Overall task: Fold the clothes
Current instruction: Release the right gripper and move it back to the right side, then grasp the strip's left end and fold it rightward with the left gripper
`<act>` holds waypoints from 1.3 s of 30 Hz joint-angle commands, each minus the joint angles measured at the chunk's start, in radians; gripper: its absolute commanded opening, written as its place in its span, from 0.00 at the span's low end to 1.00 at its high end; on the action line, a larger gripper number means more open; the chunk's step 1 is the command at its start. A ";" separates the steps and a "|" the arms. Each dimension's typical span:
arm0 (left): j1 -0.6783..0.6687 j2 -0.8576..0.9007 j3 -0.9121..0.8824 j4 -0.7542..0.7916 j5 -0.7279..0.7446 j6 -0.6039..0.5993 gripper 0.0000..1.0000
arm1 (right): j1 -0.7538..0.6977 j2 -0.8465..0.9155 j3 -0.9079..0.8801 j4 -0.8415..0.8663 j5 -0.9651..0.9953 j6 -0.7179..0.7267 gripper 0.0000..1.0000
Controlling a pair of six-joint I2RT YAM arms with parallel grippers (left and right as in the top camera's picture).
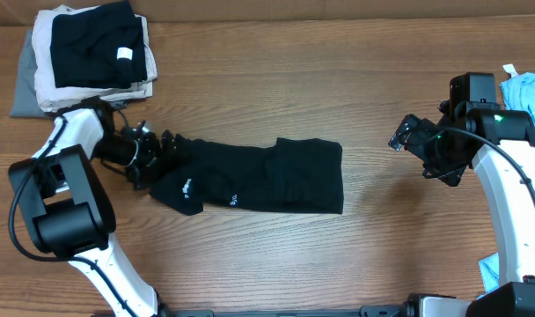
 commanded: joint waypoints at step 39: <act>-0.272 0.065 0.667 -0.464 -0.593 -0.221 0.04 | -0.001 0.006 -0.032 0.031 -0.002 -0.007 1.00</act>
